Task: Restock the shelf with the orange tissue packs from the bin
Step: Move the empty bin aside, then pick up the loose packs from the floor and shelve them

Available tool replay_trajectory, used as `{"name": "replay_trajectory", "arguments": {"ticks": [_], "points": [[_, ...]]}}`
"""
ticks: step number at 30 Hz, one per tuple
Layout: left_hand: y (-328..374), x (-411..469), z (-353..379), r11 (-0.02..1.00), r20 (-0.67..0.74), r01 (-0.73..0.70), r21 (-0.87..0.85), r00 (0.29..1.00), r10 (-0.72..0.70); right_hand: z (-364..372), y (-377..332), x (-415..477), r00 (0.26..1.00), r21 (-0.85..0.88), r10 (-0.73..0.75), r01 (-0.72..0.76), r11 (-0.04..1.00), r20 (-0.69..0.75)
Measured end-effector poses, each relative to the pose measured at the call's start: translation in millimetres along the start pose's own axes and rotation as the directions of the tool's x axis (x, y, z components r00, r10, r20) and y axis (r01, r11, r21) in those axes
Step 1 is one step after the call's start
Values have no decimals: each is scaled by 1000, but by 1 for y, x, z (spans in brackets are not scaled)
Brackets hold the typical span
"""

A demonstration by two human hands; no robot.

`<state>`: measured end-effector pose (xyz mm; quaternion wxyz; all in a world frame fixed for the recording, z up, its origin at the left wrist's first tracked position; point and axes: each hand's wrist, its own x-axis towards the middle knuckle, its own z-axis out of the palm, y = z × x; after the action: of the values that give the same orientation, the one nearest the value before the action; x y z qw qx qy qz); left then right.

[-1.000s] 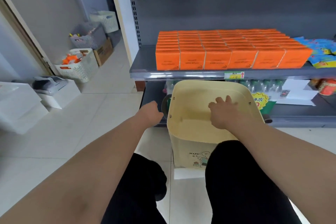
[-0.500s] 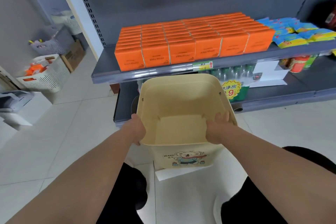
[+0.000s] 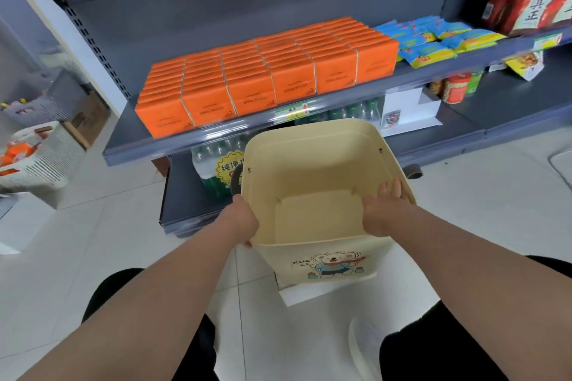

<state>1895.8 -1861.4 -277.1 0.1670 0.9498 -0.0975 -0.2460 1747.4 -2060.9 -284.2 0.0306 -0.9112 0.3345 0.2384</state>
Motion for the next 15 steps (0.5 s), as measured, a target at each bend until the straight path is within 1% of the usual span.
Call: {"name": "replay_trajectory", "arguments": {"ticks": [1, 2, 4, 5, 7, 10, 15], "points": [[9, 3, 5, 1000, 15, -3, 10, 1000, 3, 0, 11, 3, 1000, 26, -4, 5, 1000, -30], [19, 3, 9, 1000, 36, -2, 30, 999, 1, 0, 20, 3, 1000, 18, 8, -8, 1000, -19], [37, 3, 22, 996, 45, -53, 78, 998, 50, 2, 46, 6, 1000, 27, 23, -22, 999, -17], [46, 3, 30, 992, 50, -82, 100, 996, 77, 6, 62, 11, 999, 70, 34, -31, 997, -39], [65, 0, 42, 994, 73, -92, 58, 994, 87, 7, 84, 11, 994, 83, 80, -74, 994, -72], [91, -3, 54, 994, 92, -110, -1, 990, 109, 3, 99, 10, 989, 93, 125, -118, 989, -78], [130, -5, 71, 985, 161, -161, -64, 972, 169, -5, 90, 12, 990, 120, 42, -26, 992, -135]]}}
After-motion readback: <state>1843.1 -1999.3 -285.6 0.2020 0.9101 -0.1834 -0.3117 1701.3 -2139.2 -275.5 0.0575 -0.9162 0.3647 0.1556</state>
